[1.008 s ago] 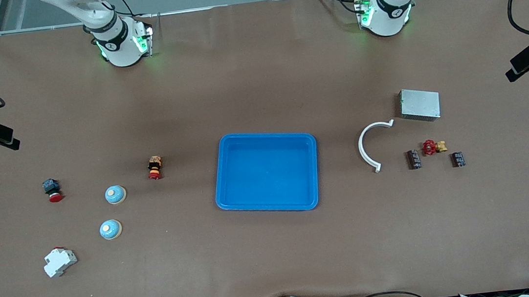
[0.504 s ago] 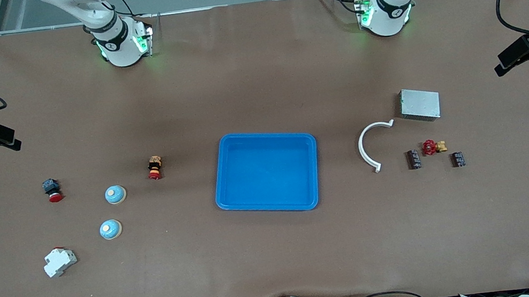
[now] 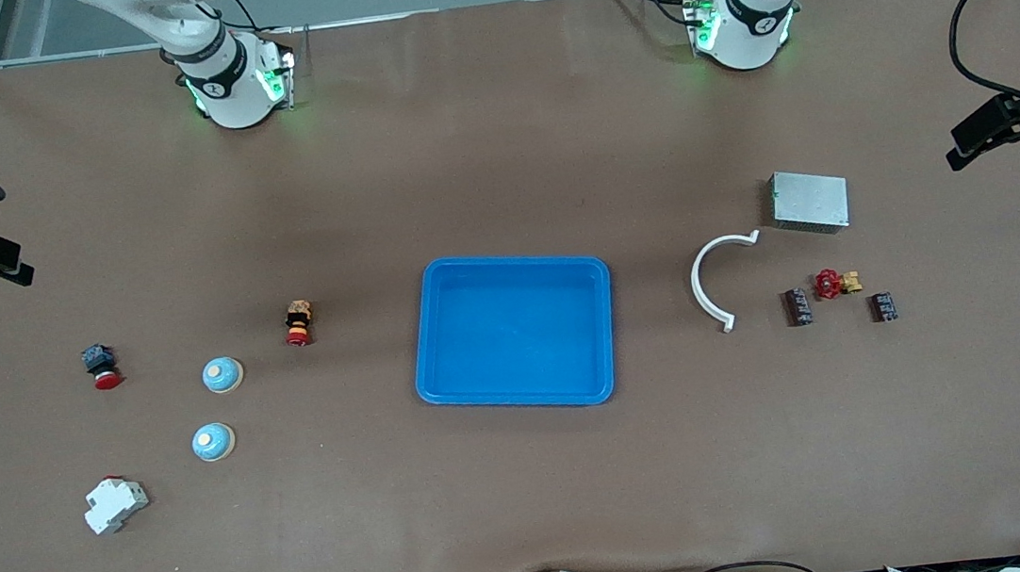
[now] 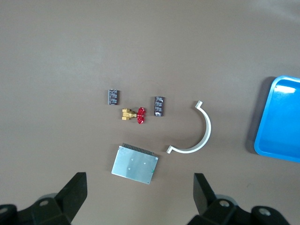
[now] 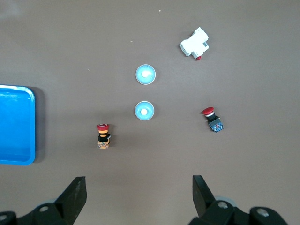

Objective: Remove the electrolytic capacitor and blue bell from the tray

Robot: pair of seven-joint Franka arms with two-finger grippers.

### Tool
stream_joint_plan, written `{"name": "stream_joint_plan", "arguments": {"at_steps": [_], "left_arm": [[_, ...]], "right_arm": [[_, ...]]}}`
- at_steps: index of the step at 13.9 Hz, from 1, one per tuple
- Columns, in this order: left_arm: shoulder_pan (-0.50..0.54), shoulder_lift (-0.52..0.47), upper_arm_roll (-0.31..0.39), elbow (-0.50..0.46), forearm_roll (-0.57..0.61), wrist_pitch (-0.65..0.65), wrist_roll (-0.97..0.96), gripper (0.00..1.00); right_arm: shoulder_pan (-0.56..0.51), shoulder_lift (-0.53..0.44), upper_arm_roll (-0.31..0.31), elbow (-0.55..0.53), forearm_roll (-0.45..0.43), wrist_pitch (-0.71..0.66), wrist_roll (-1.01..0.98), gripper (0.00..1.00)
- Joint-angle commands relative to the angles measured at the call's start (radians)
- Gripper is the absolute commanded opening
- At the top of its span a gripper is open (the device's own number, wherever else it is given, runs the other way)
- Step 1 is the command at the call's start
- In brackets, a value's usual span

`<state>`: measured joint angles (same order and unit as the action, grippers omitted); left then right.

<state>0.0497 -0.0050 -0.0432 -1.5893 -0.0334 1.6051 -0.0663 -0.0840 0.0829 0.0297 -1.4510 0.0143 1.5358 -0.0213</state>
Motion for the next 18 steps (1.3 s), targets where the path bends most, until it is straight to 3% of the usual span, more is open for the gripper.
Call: {"name": "stream_joint_plan", "arguments": {"at_steps": [1, 18], "left_arm": [[-0.002, -0.012, 0.016, -0.018, 0.01, 0.012, 0.014, 1.0], [0.007, -0.029, -0.007, -0.029, 0.009, 0.067, 0.016, 1.0]], "right_arm": [[-0.003, -0.026, 0.001, -0.028, 0.004, 0.006, -0.006, 1.0], [-0.005, -0.031, -0.001, -0.04, 0.004, 0.014, -0.006, 1.0]]}}
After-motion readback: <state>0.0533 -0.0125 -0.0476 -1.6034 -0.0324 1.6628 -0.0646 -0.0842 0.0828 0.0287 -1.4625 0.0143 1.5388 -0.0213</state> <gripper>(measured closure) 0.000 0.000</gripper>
